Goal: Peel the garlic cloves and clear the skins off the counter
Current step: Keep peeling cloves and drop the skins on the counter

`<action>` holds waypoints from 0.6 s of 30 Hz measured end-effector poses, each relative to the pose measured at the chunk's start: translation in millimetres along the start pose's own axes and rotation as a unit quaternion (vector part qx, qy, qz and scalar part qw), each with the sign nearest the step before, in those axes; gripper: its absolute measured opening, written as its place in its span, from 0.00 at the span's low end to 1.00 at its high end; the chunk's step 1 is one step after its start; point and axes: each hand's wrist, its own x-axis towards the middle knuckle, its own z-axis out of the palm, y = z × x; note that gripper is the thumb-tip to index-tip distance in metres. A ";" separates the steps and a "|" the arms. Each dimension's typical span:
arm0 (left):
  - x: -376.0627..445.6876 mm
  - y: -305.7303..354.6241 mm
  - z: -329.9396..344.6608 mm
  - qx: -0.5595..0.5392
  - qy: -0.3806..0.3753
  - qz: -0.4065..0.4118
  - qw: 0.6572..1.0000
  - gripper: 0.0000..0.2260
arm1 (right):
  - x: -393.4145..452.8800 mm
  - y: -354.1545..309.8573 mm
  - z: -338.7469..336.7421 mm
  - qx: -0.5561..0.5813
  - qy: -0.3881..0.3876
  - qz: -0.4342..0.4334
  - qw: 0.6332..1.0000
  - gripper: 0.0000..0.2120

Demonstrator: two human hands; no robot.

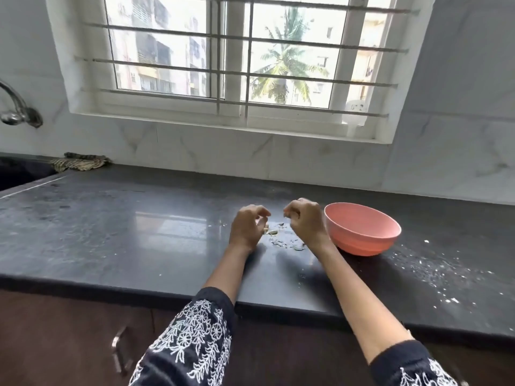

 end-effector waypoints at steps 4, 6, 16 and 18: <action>0.5 -6.5 8.2 0.083 -0.113 -0.010 0.990 0.05 | -3.5 8.2 15.6 -0.078 -0.138 0.033 0.987 0.09; 0.9 -4.5 7.8 0.094 -0.116 -0.023 0.989 0.05 | -1.8 9.4 7.8 -0.025 -0.076 0.035 0.996 0.09; -6.3 2.7 10.6 -0.060 -0.028 -0.018 0.998 0.10 | -8.7 16.7 12.5 0.098 0.002 0.072 0.993 0.05; -2.1 8.4 6.9 -0.167 -0.018 -0.049 0.985 0.11 | -6.9 9.0 11.6 0.232 0.016 0.117 0.966 0.05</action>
